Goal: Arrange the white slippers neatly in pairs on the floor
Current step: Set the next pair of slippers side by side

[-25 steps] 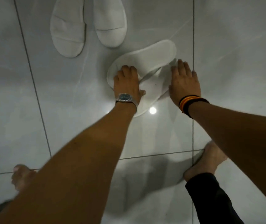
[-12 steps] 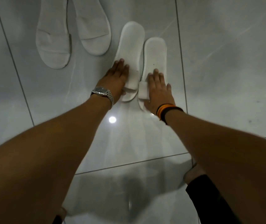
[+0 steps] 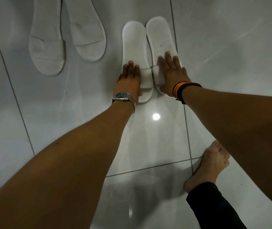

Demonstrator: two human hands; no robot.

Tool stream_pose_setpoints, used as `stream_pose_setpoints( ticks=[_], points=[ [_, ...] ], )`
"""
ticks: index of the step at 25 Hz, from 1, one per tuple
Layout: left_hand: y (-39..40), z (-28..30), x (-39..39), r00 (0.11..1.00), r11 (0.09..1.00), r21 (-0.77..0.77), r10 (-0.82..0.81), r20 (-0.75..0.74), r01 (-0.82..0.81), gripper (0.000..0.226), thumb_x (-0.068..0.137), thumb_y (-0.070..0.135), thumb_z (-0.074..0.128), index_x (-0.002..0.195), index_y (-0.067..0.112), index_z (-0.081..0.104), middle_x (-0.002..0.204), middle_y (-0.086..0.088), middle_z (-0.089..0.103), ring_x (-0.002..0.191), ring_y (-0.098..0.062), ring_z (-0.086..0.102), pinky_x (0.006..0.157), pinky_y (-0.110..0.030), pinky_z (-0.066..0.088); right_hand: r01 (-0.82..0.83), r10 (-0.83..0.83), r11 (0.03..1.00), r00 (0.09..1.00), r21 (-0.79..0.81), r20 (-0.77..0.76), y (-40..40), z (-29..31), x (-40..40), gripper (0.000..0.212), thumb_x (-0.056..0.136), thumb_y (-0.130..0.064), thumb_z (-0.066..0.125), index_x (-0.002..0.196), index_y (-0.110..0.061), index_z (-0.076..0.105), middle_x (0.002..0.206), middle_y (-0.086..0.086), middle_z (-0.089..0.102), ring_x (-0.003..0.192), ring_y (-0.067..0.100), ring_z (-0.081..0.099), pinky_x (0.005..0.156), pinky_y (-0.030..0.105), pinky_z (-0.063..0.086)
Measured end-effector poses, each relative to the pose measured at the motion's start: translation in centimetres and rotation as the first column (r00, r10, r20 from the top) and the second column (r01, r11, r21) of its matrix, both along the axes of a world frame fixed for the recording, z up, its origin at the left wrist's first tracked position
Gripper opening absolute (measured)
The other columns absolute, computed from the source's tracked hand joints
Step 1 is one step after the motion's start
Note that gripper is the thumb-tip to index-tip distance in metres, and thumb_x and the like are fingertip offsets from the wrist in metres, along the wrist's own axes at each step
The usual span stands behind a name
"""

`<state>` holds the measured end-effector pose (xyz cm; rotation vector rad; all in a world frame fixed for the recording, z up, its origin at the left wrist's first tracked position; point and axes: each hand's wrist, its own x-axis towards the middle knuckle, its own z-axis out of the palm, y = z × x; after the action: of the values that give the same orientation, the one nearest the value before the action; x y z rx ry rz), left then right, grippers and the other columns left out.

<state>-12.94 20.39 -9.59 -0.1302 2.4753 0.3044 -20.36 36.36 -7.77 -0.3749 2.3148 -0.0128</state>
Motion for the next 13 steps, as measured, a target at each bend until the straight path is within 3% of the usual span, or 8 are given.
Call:
stream_pose_setpoints(
  ticks=[7, 10, 13],
  points=[
    [-1.0, 1.4, -1.0, 0.999, 0.998, 0.047, 0.033, -0.025, -0.031, 0.095, 0.092, 0.025, 0.067, 0.159, 0.006, 0.003, 0.167, -0.013, -0.009, 0.155, -0.031, 0.001, 0.119, -0.045, 0.027, 0.092, -0.093, 0.995, 0.995, -0.048, -0.021, -0.9, 0.7, 1.0, 0.099, 0.095, -0.013, 0.065, 0.165, -0.019, -0.005, 0.173, 0.004, -0.014, 0.161, 0.031, -0.01, 0.129, 0.059, 0.009],
    [-5.5, 2.8, 0.1, 0.983, 0.997, -0.03, 0.059, -0.174, -0.065, 0.072, 0.099, 0.004, 0.048, 0.158, 0.003, 0.006, 0.166, -0.017, -0.006, 0.154, -0.033, -0.002, 0.124, -0.045, 0.017, 0.172, -0.189, 0.973, 0.976, -0.155, -0.11, -4.6, 2.3, 2.7, 0.095, 0.093, -0.004, 0.056, 0.165, -0.015, -0.003, 0.174, 0.006, -0.009, 0.162, 0.029, -0.006, 0.13, 0.055, 0.009],
    [-14.3, 3.6, 0.4, 0.962, 0.984, -0.112, 0.108, -0.252, -0.14, 0.073, 0.093, -0.011, 0.034, 0.158, 0.003, 0.004, 0.166, -0.017, -0.006, 0.154, -0.032, -0.003, 0.125, -0.045, 0.011, 0.056, -0.09, 0.965, 0.989, -0.257, -0.12, -11.6, 3.0, 3.3, 0.095, 0.089, 0.0, 0.055, 0.166, -0.014, 0.0, 0.174, 0.008, -0.007, 0.162, 0.028, -0.004, 0.131, 0.052, 0.01]
  ],
)
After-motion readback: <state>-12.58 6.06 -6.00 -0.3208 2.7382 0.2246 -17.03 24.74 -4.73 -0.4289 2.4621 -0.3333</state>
